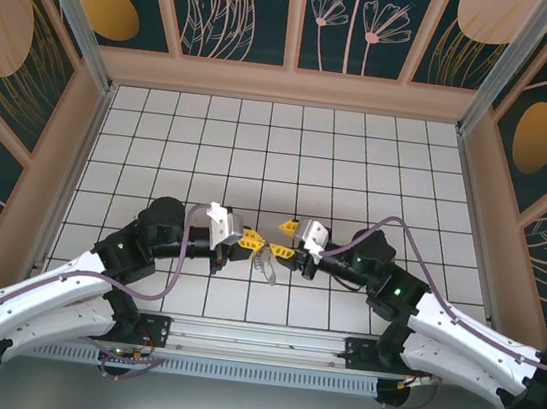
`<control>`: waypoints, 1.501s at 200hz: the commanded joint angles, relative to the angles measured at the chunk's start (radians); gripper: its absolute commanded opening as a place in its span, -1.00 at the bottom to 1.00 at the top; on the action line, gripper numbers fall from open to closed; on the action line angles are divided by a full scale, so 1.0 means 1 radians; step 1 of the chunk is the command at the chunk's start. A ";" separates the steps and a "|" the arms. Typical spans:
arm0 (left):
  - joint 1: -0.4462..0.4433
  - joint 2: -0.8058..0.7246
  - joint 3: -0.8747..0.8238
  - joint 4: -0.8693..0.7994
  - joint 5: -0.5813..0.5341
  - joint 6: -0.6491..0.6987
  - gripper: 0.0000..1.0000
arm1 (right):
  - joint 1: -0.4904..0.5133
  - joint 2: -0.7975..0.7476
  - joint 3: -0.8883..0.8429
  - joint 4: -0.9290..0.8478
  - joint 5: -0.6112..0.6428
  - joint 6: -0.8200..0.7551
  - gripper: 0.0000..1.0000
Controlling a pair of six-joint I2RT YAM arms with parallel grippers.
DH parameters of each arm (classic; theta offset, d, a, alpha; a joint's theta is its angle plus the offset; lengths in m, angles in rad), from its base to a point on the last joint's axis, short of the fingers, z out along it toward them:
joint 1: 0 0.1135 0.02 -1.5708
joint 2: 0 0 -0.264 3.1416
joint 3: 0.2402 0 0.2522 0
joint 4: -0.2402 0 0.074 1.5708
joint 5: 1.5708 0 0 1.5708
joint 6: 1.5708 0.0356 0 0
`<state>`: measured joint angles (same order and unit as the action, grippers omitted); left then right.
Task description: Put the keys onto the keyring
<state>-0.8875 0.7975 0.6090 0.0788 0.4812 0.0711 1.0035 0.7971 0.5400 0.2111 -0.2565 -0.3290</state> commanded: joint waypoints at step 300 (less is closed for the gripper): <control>0.115 0.174 0.094 0.174 0.146 -0.071 -1.00 | 0.090 0.047 0.031 0.077 0.307 0.131 0.24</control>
<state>-0.7757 0.9794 0.7124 0.1833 0.5949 0.0082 1.0756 0.8642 0.6022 0.1925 0.0925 -0.2256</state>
